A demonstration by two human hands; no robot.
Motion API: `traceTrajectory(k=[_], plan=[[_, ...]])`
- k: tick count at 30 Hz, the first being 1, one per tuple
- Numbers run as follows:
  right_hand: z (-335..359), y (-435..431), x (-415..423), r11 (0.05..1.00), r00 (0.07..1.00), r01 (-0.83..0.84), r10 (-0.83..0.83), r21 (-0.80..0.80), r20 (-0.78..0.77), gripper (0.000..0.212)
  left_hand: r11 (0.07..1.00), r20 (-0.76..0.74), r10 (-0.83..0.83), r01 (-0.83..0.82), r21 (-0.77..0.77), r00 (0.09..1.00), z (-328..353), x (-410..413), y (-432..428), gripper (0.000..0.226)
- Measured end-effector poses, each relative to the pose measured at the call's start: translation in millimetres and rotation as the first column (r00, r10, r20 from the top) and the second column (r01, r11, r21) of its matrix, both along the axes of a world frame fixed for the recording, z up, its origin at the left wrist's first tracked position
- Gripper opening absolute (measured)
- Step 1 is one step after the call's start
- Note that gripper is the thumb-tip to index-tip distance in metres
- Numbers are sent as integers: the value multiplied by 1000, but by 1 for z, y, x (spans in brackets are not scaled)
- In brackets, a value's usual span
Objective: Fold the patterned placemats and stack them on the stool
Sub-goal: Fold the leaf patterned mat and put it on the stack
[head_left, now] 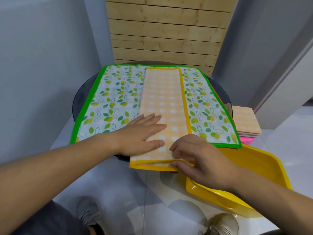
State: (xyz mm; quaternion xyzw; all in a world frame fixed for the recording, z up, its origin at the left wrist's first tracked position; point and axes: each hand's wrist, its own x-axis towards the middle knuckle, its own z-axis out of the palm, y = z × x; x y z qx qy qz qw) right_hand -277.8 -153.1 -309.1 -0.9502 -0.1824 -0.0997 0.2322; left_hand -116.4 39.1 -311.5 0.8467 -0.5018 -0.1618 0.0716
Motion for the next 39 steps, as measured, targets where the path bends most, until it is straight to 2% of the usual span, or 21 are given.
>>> traceTrajectory(k=[2, 5, 7, 10, 14, 17, 19, 22, 24, 26, 28, 29, 32, 33, 36, 38, 39], plan=[[4, -2, 2, 999, 999, 18, -16, 48, -48, 17, 990, -191, 78, -99, -103, 978, 6, 3, 1, 56], [11, -3, 6, 994, 994, 56, -47, 96, -102, 17, 881, -546, 171, -375, -287, 820, 16, 10, 8, 66], [14, -3, 8, 989, 990, 83, -68, 122, -121, 19, 811, -635, 144, -458, -364, 759, 22, 13, 13, 72], [19, -5, 10, 971, 983, 129, -98, 203, -156, 20, 795, -661, 93, -455, -401, 745, 26, 15, 22, 78], [31, -9, 19, 920, 972, 200, -144, 337, -184, 17, 817, -675, -19, -378, -435, 737, 26, 14, 34, 107], [48, -12, 31, 875, 975, 217, -169, 434, -147, 17, 810, -676, -58, -361, -462, 734, 28, 11, 37, 105], [58, -15, 39, 851, 975, 219, -168, 478, -148, 17, 814, -674, -71, -348, -465, 735, 34, 11, 37, 91], [72, -20, 54, 830, 964, 259, -188, 494, -189, 19, 849, -548, 77, -343, -402, 833, 39, 13, 33, 45], [82, -23, 63, 807, 951, 299, -208, 509, -228, 22, 844, -464, 144, -353, -404, 874, 37, 21, 28, 37], [88, -27, 72, 781, 932, 355, -252, 514, -261, 27, 838, -445, 154, -355, -414, 882, 34, 30, 22, 31], [91, -29, 81, 706, 916, 400, -280, 584, -289, 33, 832, -468, 165, -378, -407, 868, 32, 38, 17, 25], [91, -30, 86, 630, 909, 417, -267, 655, -322, 36, 825, -486, 175, -397, -403, 856, 31, 42, 15, 22], [86, -37, 97, 288, 887, 462, -148, 839, -438, 59, 810, -494, 218, -438, -390, 842, 32, 52, 6, 27], [83, -40, 100, 216, 884, 467, -122, 858, -451, 65, 807, -489, 228, -444, -389, 842, 32, 56, 3, 28], [70, -47, 105, 134, 894, 447, -110, 884, -435, 76, 765, -520, 276, -512, -391, 809, 30, 69, -2, 24], [63, -49, 108, 117, 881, 469, -127, 875, -456, 77, 701, -563, 320, -590, -400, 762, 29, 76, -6, 53], [59, -49, 108, 131, 866, 496, -141, 859, -479, 73, 688, -574, 331, -608, -396, 749, 28, 77, -8, 55]])
